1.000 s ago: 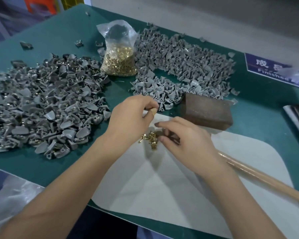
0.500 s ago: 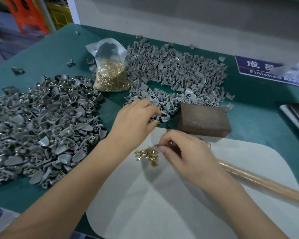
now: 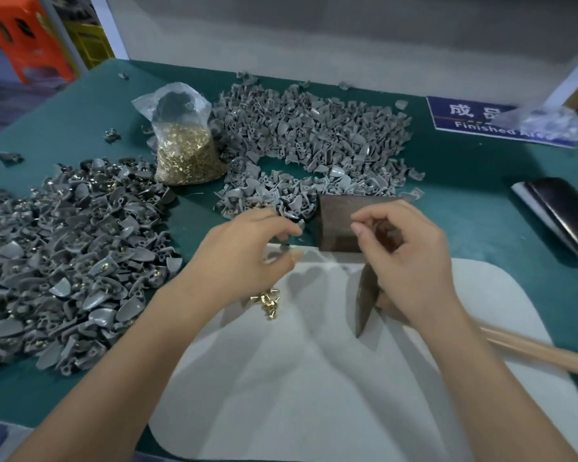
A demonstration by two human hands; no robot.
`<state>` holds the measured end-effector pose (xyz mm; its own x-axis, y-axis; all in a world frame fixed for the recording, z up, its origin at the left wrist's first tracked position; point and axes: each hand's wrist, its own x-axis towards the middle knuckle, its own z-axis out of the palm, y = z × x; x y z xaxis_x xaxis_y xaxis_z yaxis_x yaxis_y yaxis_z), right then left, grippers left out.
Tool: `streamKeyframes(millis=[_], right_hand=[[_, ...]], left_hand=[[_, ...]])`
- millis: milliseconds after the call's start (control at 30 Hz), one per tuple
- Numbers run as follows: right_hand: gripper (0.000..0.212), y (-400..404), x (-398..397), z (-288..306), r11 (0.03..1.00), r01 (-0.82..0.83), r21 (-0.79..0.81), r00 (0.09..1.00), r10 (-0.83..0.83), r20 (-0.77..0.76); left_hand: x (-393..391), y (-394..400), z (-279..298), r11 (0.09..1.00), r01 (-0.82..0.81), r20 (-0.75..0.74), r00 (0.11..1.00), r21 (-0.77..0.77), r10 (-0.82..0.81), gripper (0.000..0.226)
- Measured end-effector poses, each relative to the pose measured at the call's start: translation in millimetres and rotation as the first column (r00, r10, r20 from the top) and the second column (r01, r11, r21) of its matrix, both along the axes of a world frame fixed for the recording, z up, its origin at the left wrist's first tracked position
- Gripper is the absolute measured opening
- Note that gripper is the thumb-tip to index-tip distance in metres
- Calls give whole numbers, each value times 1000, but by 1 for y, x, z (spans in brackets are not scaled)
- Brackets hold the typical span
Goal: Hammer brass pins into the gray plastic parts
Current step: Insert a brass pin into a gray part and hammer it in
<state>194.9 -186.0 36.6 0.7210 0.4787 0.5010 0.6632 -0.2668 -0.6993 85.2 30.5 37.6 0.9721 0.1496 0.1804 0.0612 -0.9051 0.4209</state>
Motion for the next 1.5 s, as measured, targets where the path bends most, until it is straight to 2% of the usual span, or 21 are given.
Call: streamKeyframes(millis=[67,167,300,433,600,700,767,833,900,967,1200,1267,1367,1500], right_hand=[[16,-1,1,2,1000,0,-10,1000,0,-6],[18,1,1,2,999,-4,-39,1000,4,-6],[21,-1,4,4,999,39,2,998,-39,-57],[11,-5,8,10,986,134,97,982,-119,-146],[8,-14,18,13,983,171,68,984,-167,-60],[9,-18,26,9,980,191,56,977,-184,-108],[15,-19,31,8,969,194,152,940,-139,-311],[21,-17,32,9,925,189,329,839,22,-544],[25,-16,33,7,890,191,415,751,139,-645],[27,-15,35,4,881,198,430,728,162,-666],[26,-13,35,1,858,215,467,738,170,-653],[27,-15,34,1,845,205,495,727,207,-655],[25,-17,32,2,823,194,534,693,270,-669],[23,-15,29,1,830,186,526,684,275,-675]], left_hand=[[3,-1,1,999,23,-82,996,25,-21,30],[9,1,5,996,28,-124,992,-80,-38,11],[18,-3,14,976,56,53,998,-213,-46,8],[48,-23,23,912,76,176,984,-404,-4,8],[78,-47,18,852,150,230,973,-501,-36,9],[79,-51,7,894,179,280,958,-411,-63,9],[77,-50,3,953,173,288,953,-248,-98,10],[75,-48,0,979,174,279,950,-106,-138,20],[73,-48,-2,984,171,275,949,-43,-153,32],[71,-50,-3,984,169,270,951,-47,-151,39],[69,-54,0,985,171,214,963,-1,-166,58],[69,-55,0,984,174,229,960,-32,-162,55],[69,-53,-5,979,171,272,953,-113,-135,36],[71,-53,-10,970,191,244,958,-153,-151,35]])
